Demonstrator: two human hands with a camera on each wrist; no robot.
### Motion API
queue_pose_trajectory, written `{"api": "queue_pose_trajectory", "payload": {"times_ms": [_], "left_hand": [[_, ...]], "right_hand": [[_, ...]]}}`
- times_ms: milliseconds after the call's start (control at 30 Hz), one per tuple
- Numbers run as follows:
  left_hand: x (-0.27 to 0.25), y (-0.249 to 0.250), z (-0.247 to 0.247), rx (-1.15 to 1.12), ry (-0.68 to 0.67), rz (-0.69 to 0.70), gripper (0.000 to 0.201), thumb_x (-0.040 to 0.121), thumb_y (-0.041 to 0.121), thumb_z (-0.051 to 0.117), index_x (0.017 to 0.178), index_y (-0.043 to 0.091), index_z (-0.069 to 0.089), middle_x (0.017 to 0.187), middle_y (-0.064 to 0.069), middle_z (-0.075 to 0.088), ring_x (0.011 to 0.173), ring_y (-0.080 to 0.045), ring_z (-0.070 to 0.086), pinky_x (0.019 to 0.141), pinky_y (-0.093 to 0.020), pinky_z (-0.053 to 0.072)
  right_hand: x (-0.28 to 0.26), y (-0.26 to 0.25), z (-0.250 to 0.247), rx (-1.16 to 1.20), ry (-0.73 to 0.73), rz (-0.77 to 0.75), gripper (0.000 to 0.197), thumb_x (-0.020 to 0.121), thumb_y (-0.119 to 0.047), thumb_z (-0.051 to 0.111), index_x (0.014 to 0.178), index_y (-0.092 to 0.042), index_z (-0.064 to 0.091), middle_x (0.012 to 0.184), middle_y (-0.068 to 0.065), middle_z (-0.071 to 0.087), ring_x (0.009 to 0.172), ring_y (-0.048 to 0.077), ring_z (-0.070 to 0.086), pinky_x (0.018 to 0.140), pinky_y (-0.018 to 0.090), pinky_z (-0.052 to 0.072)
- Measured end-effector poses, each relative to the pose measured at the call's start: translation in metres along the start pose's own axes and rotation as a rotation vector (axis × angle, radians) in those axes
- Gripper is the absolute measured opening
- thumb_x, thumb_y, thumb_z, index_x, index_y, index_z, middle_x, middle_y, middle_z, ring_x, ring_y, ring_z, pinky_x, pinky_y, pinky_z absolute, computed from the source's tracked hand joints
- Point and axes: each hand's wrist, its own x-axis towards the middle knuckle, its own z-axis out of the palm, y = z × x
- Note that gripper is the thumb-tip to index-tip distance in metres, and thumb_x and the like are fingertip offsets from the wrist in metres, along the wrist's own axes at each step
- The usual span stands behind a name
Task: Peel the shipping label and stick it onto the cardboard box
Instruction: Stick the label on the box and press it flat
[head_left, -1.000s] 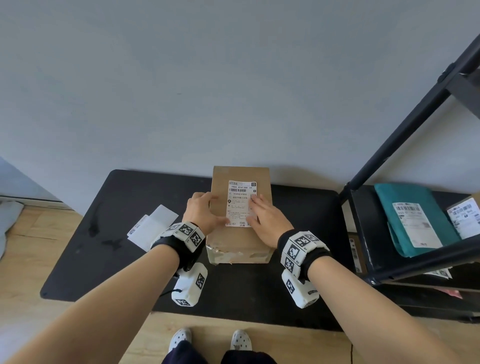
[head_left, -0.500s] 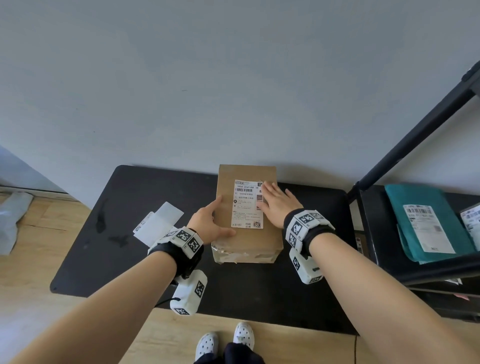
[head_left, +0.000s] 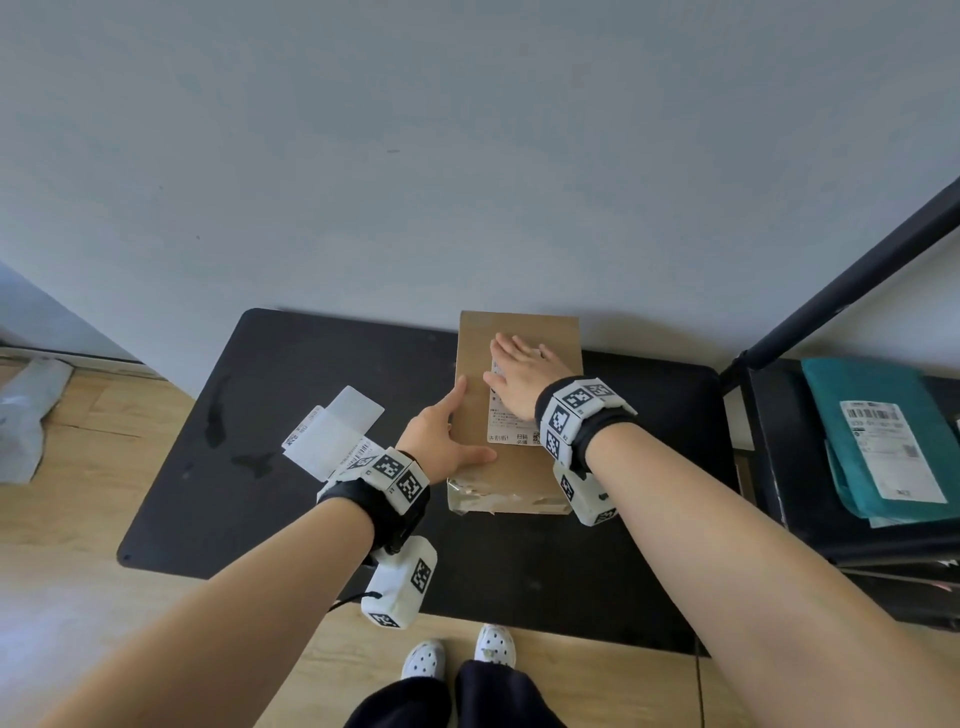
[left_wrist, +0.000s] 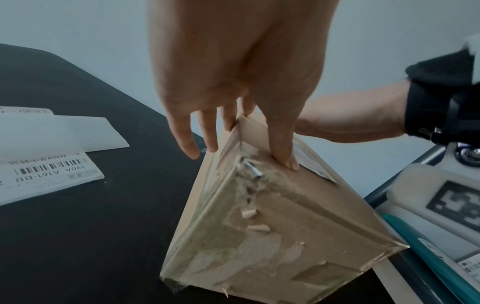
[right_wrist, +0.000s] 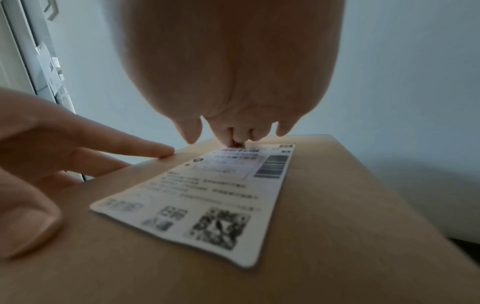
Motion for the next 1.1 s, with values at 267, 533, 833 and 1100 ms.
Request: {"api": "queue_pose_trajectory", "payload": {"times_ms": [267, 533, 833, 1100], "left_hand": [[0.002, -0.002, -0.002, -0.023, -0.040, 0.004, 0.109, 0.070, 0.023, 0.082, 0.152, 0.031, 0.012, 0.112, -0.001, 0.060, 0.098, -0.016, 0.058, 0.091, -0.030, 0.052], [0.003, -0.005, -0.008, -0.034, -0.109, 0.023, 0.115, 0.066, 0.017, 0.085, 0.152, 0.032, 0.009, 0.138, -0.003, 0.053, 0.116, -0.021, 0.059, 0.101, -0.037, 0.049], [0.000, -0.010, -0.005, -0.049, -0.124, 0.038, 0.112, 0.072, 0.020, 0.081, 0.152, 0.033, 0.003, 0.142, -0.004, 0.050, 0.122, -0.022, 0.056, 0.105, -0.038, 0.045], [-0.001, -0.007, -0.004, -0.041, -0.094, 0.019, 0.114, 0.072, 0.019, 0.081, 0.153, 0.030, 0.001, 0.142, -0.001, 0.051, 0.123, -0.021, 0.055, 0.106, -0.038, 0.044]], "right_hand": [[-0.032, 0.000, 0.014, 0.035, -0.011, -0.060, 0.053, 0.101, -0.030, 0.016, 0.151, -0.015, 0.004, 0.161, -0.002, -0.003, 0.149, 0.013, -0.001, 0.121, 0.036, 0.003], [-0.081, -0.014, 0.040, 0.053, -0.009, -0.096, 0.053, 0.101, -0.030, 0.020, 0.151, -0.018, 0.005, 0.162, -0.004, 0.000, 0.149, 0.013, 0.000, 0.121, 0.035, 0.004], [-0.108, -0.009, 0.055, 0.055, -0.020, -0.075, 0.052, 0.101, -0.030, 0.020, 0.151, -0.021, 0.005, 0.161, -0.007, 0.001, 0.148, 0.009, 0.001, 0.122, 0.035, 0.002], [-0.125, 0.014, 0.066, 0.063, 0.032, 0.041, 0.056, 0.101, -0.036, 0.021, 0.150, -0.020, 0.000, 0.161, -0.006, -0.004, 0.148, 0.009, -0.001, 0.120, 0.031, 0.003]]}}
